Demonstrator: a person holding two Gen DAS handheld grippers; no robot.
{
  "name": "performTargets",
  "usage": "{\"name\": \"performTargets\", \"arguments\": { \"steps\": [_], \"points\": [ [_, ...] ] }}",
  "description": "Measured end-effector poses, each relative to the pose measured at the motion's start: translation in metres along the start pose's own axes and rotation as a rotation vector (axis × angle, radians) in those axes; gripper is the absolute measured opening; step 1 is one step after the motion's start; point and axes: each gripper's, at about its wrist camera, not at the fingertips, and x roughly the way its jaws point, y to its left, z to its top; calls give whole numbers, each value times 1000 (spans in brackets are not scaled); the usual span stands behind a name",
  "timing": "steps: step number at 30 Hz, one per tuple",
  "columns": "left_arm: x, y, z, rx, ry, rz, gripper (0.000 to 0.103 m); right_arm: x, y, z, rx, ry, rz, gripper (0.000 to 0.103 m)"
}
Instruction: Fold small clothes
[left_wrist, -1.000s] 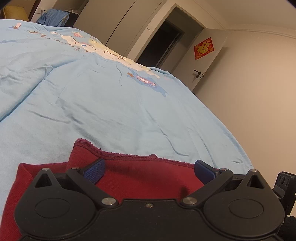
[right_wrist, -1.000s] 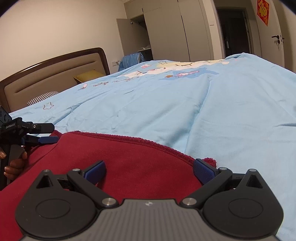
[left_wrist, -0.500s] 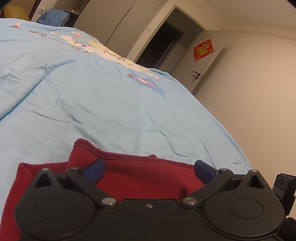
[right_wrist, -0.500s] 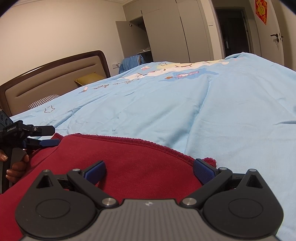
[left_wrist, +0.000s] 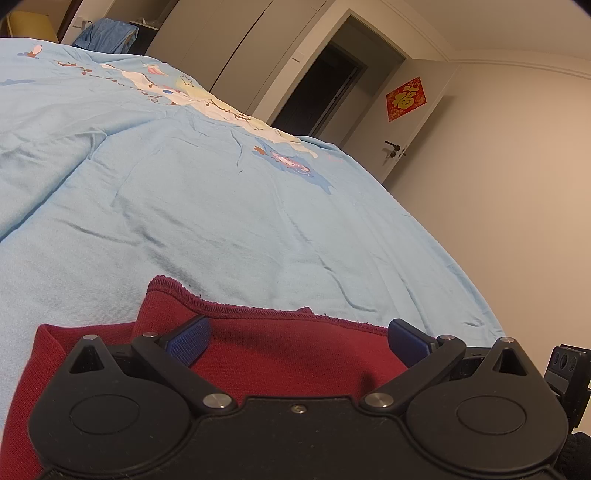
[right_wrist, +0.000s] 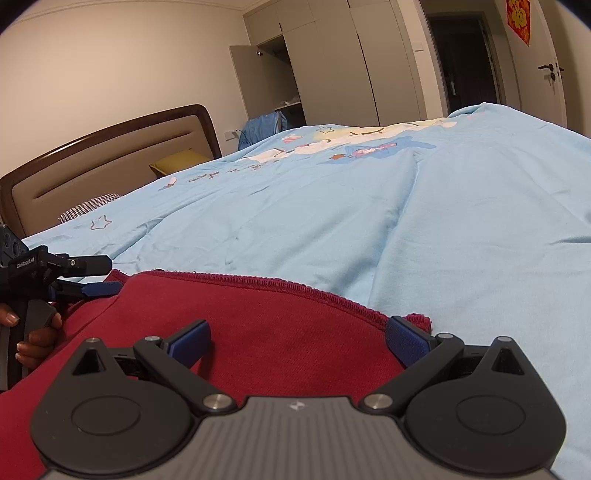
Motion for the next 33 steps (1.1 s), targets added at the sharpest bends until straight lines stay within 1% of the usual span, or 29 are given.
{"name": "performTargets", "arguments": {
  "steps": [17, 21, 24, 27, 28, 30, 33],
  "points": [
    [1, 0, 1, 6, 2, 4, 102, 3, 9, 0, -36, 9, -33, 102],
    [1, -1, 5, -4, 13, 8, 102, 4, 16, 3, -60, 42, -59, 102],
    [-11, -5, 13, -70, 13, 25, 102, -7, 28, 12, -102, 75, -81, 103],
    [-35, -10, 18, -138, -12, 31, 102, -39, 40, 15, -113, 21, -72, 103],
    [-43, -14, 18, -138, -19, 38, 102, -51, 44, 15, -110, 2, -76, 103],
    [-62, -26, 18, -91, -30, 85, 102, -70, 53, 13, -112, -22, -114, 103],
    [-94, -51, 10, 37, -62, 214, 102, -95, 64, 1, -84, -67, -168, 103]
  ]
}}
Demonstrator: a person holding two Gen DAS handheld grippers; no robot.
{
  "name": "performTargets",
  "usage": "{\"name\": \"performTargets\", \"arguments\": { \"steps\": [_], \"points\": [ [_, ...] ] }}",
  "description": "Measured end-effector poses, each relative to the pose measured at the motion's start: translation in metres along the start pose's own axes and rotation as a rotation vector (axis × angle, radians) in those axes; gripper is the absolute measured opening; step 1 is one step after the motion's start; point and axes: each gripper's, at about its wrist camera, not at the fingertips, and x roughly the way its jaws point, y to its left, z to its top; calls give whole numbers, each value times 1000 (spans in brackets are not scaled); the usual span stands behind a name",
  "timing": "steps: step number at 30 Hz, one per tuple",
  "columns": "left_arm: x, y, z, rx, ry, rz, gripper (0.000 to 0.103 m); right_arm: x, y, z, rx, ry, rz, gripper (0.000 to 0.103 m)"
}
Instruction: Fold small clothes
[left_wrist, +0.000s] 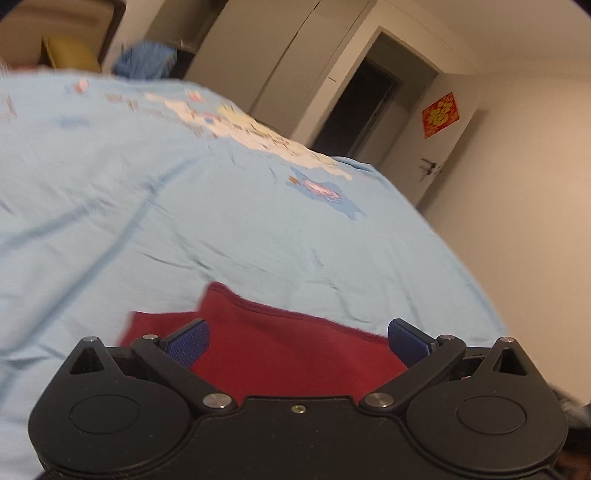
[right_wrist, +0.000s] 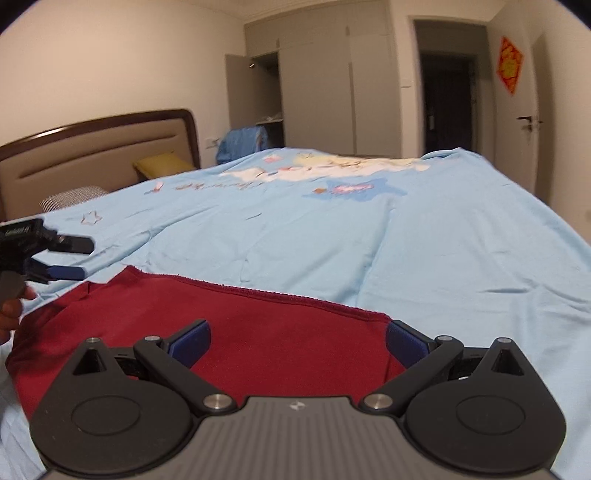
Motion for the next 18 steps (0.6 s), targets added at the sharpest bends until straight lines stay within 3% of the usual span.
{"name": "performTargets", "arguments": {
  "steps": [4, 8, 13, 18],
  "points": [
    [-48, -12, -23, 115, -39, 161, 102, -25, 13, -26, 55, -40, -78, 103],
    [-89, -4, -59, 93, -36, 271, 102, -39, 31, -54, 105, -74, -182, 103],
    [-124, 9, -94, -36, -18, 279, 102, -55, 48, -78, 95, -145, -253, 103],
    [-127, 9, -110, -91, 22, 232, 102, -60, 68, -94, 27, -188, -267, 103]
  ]
}}
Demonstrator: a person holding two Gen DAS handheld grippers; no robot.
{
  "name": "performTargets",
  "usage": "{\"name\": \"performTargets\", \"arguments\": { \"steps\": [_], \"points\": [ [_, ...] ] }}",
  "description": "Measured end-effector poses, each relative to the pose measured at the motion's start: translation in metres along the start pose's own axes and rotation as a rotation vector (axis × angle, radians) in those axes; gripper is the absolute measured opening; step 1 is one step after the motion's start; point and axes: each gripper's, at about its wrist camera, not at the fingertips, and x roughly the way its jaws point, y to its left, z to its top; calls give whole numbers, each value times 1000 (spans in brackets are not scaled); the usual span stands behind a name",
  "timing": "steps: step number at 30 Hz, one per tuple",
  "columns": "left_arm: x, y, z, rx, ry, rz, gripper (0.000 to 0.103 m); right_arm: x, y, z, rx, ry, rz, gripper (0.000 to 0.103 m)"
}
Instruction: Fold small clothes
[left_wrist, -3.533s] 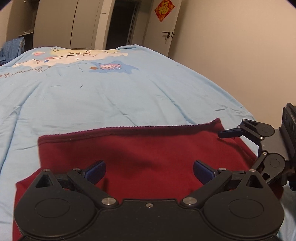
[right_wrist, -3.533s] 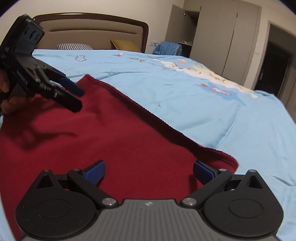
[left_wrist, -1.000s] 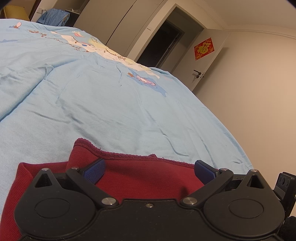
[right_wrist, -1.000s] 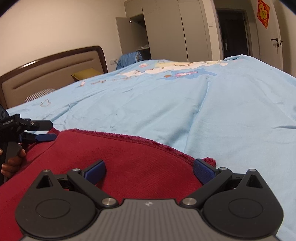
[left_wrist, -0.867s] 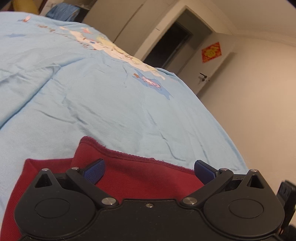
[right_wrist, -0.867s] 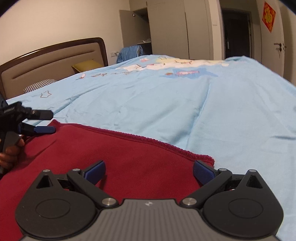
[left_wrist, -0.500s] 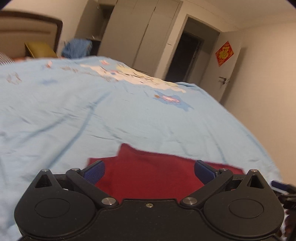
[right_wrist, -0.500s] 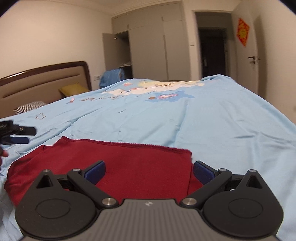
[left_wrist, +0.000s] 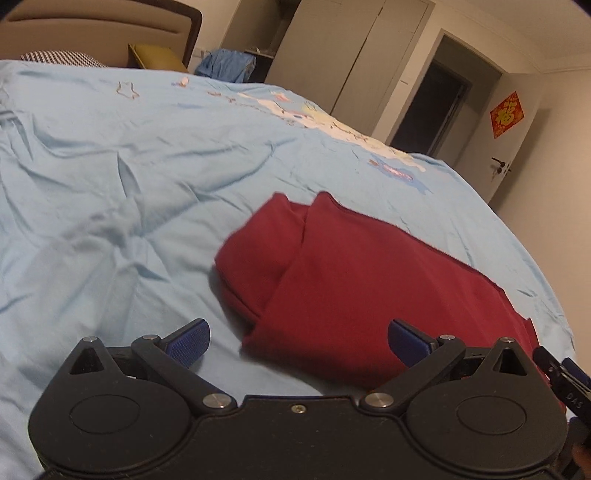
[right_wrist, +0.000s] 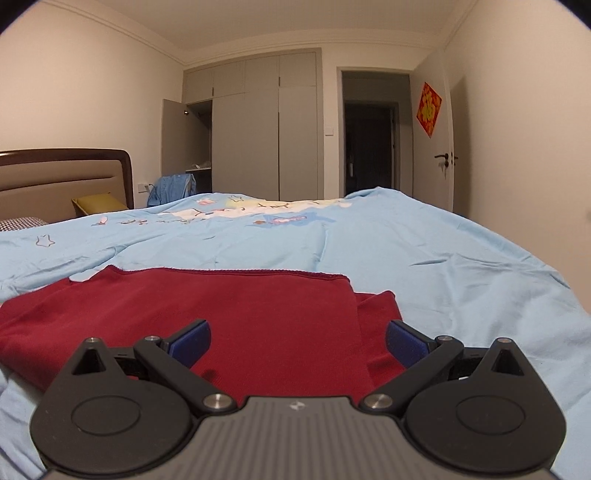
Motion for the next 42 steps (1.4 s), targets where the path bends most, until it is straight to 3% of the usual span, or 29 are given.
{"name": "performTargets", "arguments": {
  "steps": [8, 16, 34, 37, 42],
  "points": [
    [17, -21, -14, 14, 64, -22, 102, -3, 16, -21, -74, -38, -10, 103],
    [25, -29, -19, 39, 57, -22, 102, 8, 9, -29, -31, 15, 27, 103],
    [28, -32, -21, 19, 40, -15, 102, 7, 9, -33, -27, 13, 25, 103],
    [25, -30, -21, -28, 39, -58, 102, 7, 9, -33, -27, 13, 25, 103],
    [29, -17, -21, -188, 22, -196, 102, 7, 9, -33, -27, 13, 25, 103]
  ]
}}
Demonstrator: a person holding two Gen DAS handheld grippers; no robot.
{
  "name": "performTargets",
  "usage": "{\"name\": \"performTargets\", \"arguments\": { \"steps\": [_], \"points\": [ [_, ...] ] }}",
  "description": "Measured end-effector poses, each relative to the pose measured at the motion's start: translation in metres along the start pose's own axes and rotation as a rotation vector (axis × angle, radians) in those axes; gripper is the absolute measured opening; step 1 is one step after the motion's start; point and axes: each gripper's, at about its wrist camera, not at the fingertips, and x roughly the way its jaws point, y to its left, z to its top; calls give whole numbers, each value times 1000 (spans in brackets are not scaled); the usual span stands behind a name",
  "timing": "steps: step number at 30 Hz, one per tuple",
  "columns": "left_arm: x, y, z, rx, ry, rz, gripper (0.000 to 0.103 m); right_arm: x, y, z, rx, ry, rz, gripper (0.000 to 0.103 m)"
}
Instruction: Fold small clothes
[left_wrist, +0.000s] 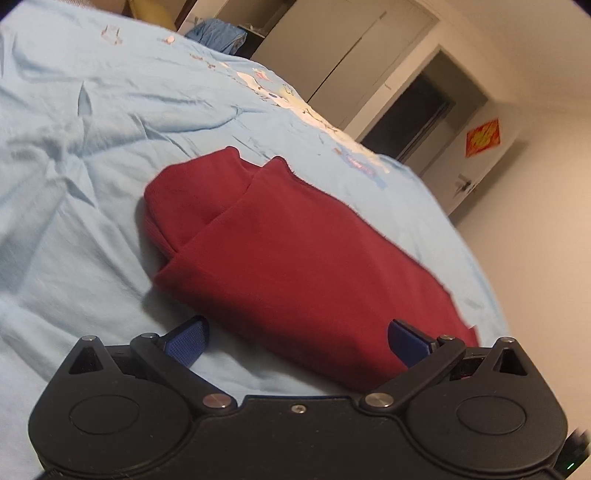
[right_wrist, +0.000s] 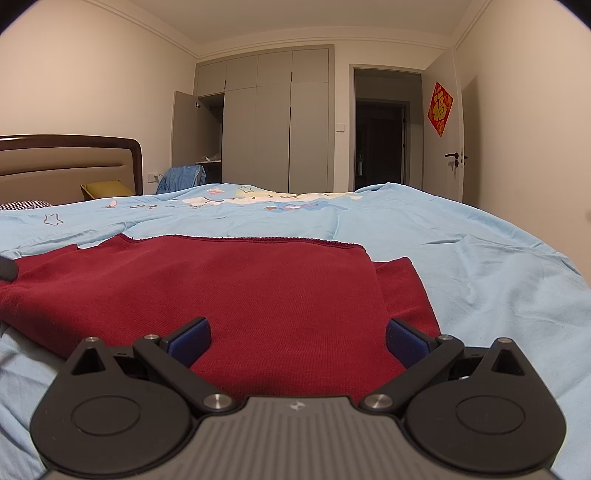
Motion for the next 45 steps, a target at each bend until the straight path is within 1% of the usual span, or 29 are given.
{"name": "performTargets", "arguments": {
  "steps": [4, 6, 8, 10, 13, 16, 23, 45],
  "points": [
    [13, 8, 10, -88, -34, -6, 102, 0, 0, 0, 0, 0, 0, 103],
    [20, 9, 15, -136, -55, 21, 101, 0, 0, 0, 0, 0, 0, 103],
    [27, 5, 21, -161, -68, 76, 97, 0, 0, 0, -1, 0, 0, 103],
    [33, -3, 25, -145, -66, 142, 94, 0, 0, 0, 0, 0, 1, 103],
    [37, -16, 25, -81, -61, 232, 87, 0, -1, 0, 1, 0, 1, 103],
    [39, -26, 23, -20, -50, 280, 84, 0, -1, 0, 2, 0, 1, 103],
    [35, -21, 24, -25, -37, 274, 83, 0, -1, 0, 1, 0, 1, 103],
    [34, -18, 24, -31, -31, 268, 83, 2, -1, -1, 1, -1, 1, 103]
  ]
}}
